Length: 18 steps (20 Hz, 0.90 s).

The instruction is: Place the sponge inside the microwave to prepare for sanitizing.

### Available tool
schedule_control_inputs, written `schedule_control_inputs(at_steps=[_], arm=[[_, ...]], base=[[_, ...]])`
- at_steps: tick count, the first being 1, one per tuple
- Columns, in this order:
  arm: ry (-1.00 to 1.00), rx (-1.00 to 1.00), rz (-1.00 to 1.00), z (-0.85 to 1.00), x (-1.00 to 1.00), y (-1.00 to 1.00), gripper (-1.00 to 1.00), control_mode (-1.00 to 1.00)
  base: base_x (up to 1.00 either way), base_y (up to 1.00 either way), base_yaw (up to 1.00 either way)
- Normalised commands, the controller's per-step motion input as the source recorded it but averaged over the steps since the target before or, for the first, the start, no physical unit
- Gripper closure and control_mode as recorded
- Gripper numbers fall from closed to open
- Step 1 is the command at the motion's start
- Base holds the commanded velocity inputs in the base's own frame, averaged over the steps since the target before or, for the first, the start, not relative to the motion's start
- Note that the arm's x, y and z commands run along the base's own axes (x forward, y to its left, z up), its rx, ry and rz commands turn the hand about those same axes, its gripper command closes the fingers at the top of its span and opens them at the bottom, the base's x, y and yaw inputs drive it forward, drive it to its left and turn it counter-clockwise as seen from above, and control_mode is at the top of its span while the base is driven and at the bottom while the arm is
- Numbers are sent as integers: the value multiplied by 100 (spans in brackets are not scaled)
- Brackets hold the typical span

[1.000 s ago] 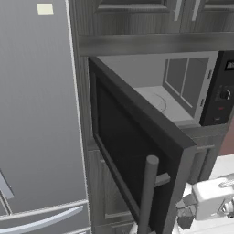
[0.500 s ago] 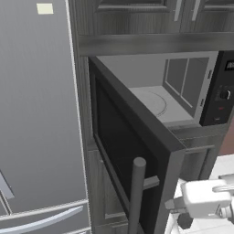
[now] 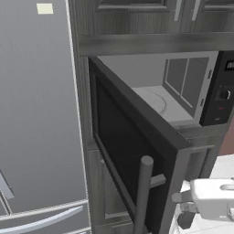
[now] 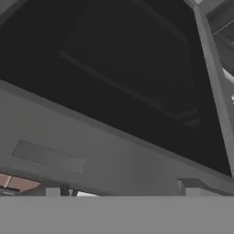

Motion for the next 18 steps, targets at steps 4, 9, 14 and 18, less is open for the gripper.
schedule_control_inputs(at_steps=[4,9,14,18], arm=[[7,0,0,0,0,-82,-100,-100],[1,0,0,0,-4,-57,-100,-100],[1,0,1,-1,-4,-38,-100,-100],[1,-2,4,-4,-1,-18,-100,-100]], base=[[0,0,0],[0,0,0],[0,0,0],[0,0,0]])
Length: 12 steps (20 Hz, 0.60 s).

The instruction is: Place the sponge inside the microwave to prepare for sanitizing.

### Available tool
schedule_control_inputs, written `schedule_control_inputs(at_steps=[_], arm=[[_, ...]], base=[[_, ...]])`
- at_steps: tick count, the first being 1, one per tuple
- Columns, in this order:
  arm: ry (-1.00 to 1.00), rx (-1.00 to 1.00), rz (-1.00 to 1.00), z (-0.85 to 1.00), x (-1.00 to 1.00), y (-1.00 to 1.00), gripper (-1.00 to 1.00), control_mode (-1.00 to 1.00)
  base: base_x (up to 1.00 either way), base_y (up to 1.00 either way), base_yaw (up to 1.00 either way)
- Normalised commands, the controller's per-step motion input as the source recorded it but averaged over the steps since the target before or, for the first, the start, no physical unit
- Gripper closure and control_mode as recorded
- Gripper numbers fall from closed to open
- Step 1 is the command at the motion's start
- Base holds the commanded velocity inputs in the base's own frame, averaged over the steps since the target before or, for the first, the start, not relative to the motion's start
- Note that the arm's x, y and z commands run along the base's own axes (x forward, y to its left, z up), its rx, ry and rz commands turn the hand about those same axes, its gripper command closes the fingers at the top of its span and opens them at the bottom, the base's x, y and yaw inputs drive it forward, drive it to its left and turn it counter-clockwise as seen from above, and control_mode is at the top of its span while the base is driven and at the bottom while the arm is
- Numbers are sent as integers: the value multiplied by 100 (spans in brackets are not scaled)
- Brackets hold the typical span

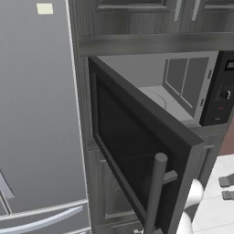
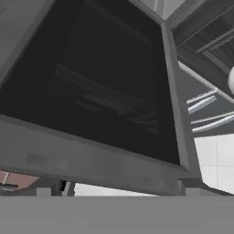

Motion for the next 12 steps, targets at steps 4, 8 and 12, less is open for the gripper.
schedule_control_inputs(at_steps=[4,8,12], arm=[[-21,-7,12,-13,41,-34,-100,-100],[-9,0,2,-26,66,-91,-100,-100],[-1,-13,1,-4,88,-89,-100,-100]], base=[[0,0,0],[0,0,0],[0,0,0]])
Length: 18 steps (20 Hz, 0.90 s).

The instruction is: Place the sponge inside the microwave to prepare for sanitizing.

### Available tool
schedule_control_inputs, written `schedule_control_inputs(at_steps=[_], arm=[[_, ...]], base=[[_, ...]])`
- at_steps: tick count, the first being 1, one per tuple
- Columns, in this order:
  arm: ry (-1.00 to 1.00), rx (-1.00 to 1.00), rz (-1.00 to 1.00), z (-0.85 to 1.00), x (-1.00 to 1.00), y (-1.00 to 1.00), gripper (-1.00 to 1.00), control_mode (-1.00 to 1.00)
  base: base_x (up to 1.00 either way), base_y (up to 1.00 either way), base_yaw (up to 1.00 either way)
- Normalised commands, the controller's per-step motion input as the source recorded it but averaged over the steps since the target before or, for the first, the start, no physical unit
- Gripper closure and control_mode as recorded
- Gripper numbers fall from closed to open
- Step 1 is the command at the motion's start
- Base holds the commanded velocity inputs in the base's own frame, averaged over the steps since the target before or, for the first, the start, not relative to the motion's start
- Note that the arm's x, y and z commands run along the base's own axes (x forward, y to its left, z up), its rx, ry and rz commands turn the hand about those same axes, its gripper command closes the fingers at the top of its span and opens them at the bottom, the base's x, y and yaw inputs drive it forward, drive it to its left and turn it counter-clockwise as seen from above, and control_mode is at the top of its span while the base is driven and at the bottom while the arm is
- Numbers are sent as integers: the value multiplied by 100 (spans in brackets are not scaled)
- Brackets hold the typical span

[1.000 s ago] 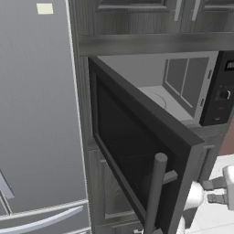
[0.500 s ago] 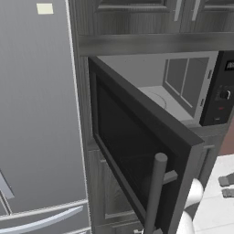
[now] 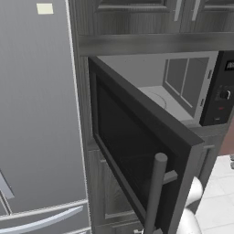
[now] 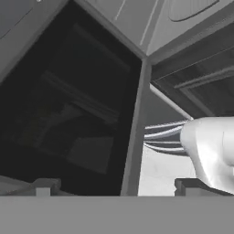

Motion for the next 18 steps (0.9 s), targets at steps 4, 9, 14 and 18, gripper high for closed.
schedule_control_inputs(at_steps=[4,9,14,18], arm=[[0,-35,0,0,99,-76,-100,-100],[-1,-64,2,-3,77,-25,-100,-100],[3,-62,0,-31,30,-16,-100,-100],[8,-48,0,-41,3,-1,-100,-100]], base=[[0,0,0],[0,0,0],[0,0,0],[0,0,0]])
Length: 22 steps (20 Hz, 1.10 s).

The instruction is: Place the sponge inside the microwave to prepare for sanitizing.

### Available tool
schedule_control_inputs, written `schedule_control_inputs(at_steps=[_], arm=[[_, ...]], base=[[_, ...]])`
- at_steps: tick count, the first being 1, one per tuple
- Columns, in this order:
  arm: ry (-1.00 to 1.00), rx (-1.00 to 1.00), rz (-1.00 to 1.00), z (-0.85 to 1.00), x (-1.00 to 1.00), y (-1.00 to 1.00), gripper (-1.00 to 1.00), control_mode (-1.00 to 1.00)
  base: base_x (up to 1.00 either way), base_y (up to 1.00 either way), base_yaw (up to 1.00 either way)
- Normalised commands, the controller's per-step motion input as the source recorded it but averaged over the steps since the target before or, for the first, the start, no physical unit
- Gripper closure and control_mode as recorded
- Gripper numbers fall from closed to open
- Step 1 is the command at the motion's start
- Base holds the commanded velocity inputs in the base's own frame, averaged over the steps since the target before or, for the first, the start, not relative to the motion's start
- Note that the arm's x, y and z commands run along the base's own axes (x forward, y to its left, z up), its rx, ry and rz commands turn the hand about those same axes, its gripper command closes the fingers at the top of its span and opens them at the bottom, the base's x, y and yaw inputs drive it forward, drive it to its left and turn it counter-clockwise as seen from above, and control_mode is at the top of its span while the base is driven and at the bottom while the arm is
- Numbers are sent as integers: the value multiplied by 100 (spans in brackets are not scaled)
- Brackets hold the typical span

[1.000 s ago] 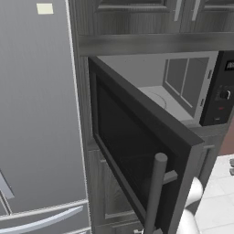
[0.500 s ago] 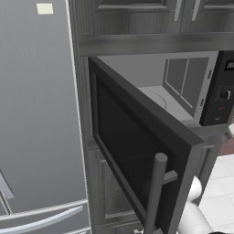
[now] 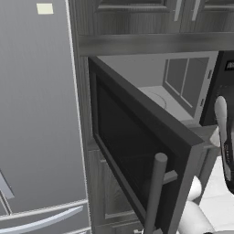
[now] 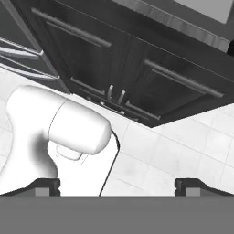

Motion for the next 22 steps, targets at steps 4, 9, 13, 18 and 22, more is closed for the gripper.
schedule_control_inputs(at_steps=[4,9,13,18,22], arm=[[12,-5,-13,0,0,1,-100,-100],[3,0,-54,0,0,20,-100,-100],[0,0,-58,-1,0,33,-100,-100],[0,0,-15,-5,0,5,-100,-100],[0,0,0,0,0,0,-100,-100]], base=[[0,0,0],[0,0,0],[0,0,0],[0,0,0],[0,0,0]])
